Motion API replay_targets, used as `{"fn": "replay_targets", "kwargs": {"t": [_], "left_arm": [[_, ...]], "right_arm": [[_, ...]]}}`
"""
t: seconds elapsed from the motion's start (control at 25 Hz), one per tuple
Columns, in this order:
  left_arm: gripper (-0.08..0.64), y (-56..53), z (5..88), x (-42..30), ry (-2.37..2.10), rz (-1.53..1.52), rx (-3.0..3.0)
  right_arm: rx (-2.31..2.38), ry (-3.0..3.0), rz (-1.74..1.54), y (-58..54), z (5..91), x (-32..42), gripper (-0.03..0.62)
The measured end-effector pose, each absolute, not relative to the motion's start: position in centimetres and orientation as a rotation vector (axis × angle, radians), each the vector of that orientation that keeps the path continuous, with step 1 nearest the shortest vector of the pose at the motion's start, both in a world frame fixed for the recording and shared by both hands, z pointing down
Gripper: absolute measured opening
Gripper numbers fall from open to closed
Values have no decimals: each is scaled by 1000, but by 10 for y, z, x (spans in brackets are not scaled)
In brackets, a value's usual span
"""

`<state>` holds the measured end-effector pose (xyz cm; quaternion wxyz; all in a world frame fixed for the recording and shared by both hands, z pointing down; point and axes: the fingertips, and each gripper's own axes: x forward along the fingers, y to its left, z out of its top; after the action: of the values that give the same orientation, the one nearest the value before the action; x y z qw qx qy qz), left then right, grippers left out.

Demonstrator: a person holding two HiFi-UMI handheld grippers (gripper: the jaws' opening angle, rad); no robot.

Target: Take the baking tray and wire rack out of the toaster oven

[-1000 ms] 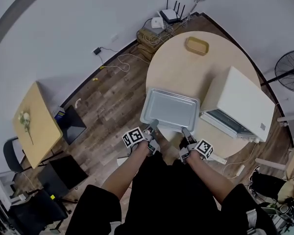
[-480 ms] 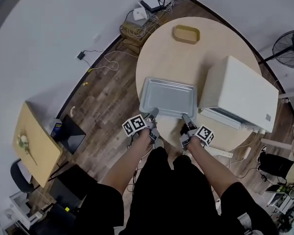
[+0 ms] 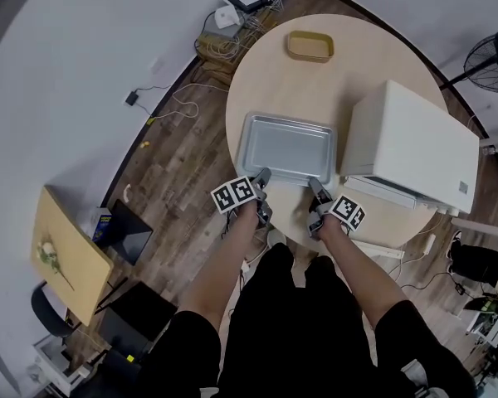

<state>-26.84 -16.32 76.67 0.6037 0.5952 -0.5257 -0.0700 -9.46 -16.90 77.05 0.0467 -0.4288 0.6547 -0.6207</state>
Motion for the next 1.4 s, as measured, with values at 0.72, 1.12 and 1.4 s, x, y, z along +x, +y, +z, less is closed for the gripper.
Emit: {"fn": "replay_targets", "kwargs": {"t": [0.72, 1.12, 1.4], "left_arm": [[270, -126, 763, -274, -1251, 49, 1420], [270, -81, 689, -261, -1269, -146, 1486], [270, -42, 604, -239, -1301, -288, 1672]], "right_arm": [[-1590, 2176, -1903, -127, 763, -70, 261], [-1490, 2237, -1757, -103, 685, -33, 259], [-1519, 2082, -1572, -81, 623, 51, 258]]}}
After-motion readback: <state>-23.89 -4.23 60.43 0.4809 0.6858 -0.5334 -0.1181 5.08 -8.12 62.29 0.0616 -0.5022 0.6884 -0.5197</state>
